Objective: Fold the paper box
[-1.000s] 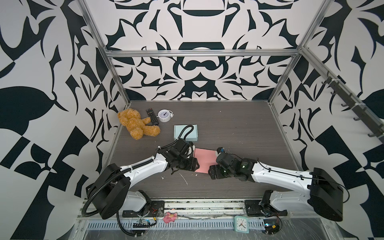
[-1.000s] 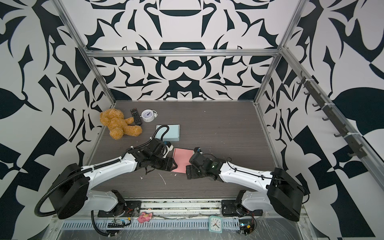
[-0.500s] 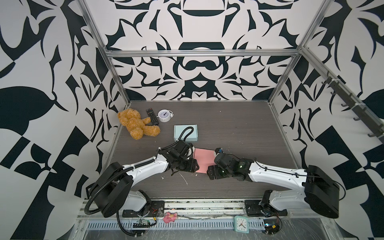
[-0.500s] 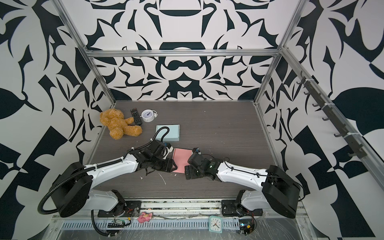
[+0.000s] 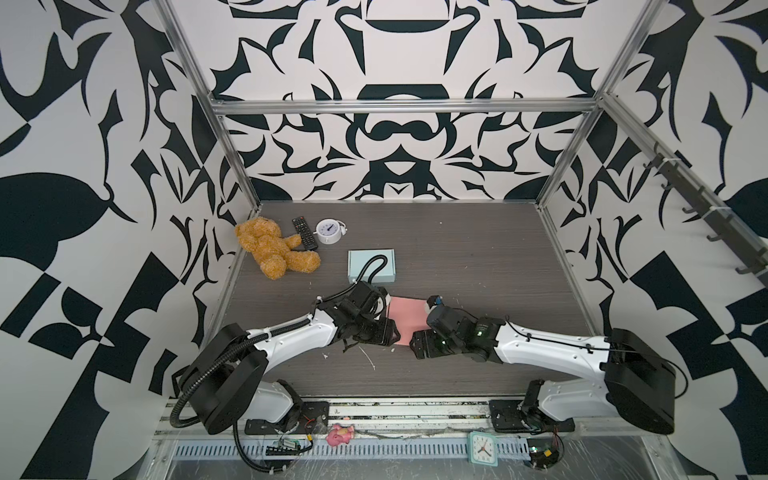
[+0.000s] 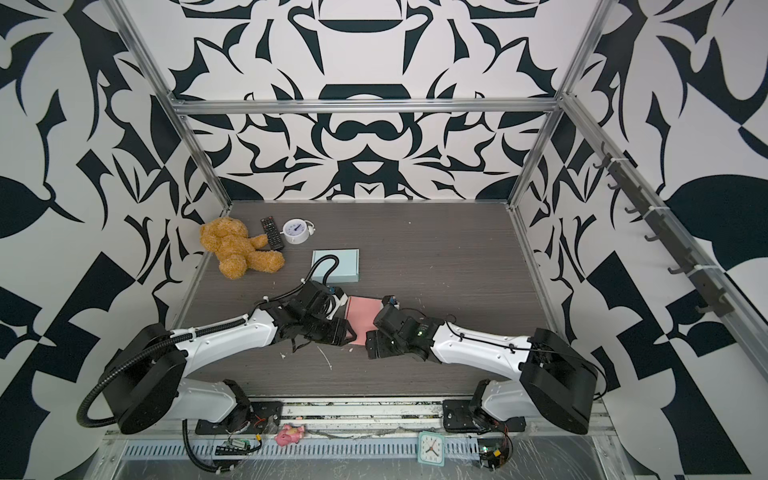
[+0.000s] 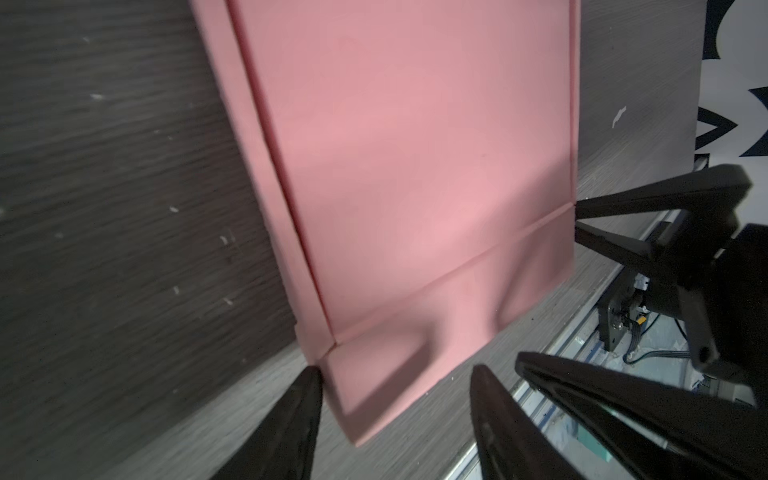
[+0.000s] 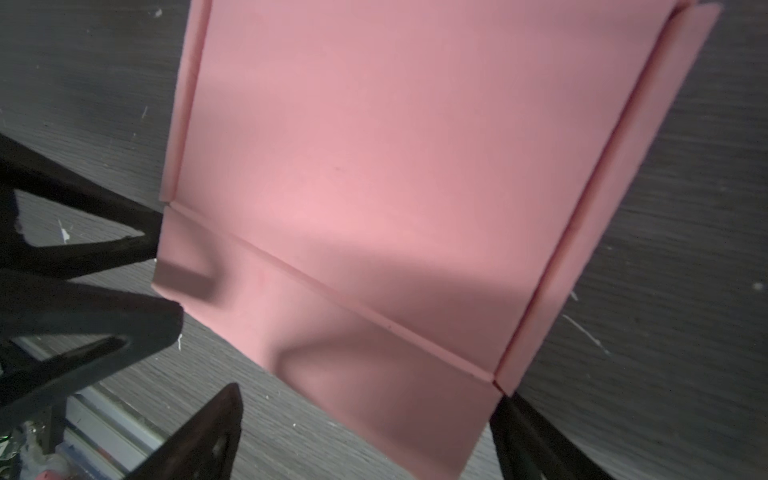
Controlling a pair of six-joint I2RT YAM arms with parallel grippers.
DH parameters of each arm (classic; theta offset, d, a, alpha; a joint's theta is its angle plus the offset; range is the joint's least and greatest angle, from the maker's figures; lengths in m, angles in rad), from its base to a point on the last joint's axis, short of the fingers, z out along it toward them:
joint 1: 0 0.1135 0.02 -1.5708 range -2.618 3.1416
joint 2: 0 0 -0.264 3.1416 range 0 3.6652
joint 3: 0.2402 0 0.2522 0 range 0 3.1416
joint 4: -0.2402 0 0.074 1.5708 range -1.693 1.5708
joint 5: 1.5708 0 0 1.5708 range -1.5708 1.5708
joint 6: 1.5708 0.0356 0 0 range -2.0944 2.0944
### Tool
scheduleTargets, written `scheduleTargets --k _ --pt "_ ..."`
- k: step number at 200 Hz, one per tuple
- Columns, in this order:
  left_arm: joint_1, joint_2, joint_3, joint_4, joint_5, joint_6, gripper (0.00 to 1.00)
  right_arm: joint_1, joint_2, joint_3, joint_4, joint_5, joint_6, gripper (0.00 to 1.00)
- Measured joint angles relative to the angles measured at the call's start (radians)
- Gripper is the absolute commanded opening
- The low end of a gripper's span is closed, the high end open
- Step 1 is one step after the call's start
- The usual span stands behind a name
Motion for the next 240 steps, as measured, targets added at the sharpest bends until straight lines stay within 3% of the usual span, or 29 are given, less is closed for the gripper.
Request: scheduleTargets --k 240 --pt "-0.013 0.006 -0.012 0.025 -0.005 -0.021 0.54 0.006 0.000 0.000 -0.034 0.061 0.003 0.91"
